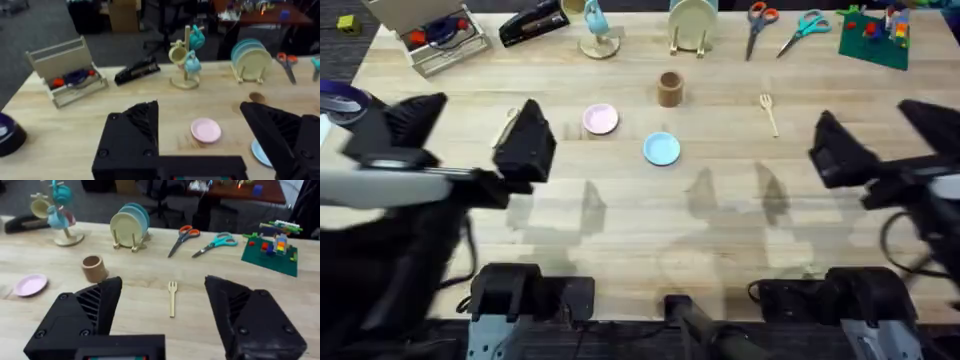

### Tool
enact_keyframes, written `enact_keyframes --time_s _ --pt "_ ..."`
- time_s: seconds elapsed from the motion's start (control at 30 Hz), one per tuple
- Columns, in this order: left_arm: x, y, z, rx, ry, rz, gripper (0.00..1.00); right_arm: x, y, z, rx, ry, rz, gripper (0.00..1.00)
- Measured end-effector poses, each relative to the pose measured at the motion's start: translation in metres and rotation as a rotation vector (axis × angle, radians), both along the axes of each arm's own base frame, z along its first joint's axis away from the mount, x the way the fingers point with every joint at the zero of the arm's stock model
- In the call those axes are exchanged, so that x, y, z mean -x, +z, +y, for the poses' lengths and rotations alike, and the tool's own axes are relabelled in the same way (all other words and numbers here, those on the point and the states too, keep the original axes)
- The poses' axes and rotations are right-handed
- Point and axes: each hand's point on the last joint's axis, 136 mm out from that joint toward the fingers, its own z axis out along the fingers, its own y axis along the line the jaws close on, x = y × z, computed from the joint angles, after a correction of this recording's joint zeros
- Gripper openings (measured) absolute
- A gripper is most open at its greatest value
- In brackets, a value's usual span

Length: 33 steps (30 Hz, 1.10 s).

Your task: Pick up a utensil and set it on the pink plate, then put the other utensil in the container.

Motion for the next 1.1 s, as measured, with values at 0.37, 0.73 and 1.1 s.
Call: enact_keyframes --time_s 0.37,0.73,1.1 --pt "0.019 0.077 0.007 -0.009 0.037 0.266 0.992 0.022 0.082 0.0 0.037 0.011 0.167 0.994" --pt "-0.008 0.078 0.024 -0.087 0.115 0.623 0.993 -0.001 0.096 -0.001 0.081 0.026 0.482 0.994" --pt "-0.047 0.034 0.024 -0.127 0.093 0.959 0.992 -0.029 0.075 -0.001 0.106 0.054 0.751 0.994"
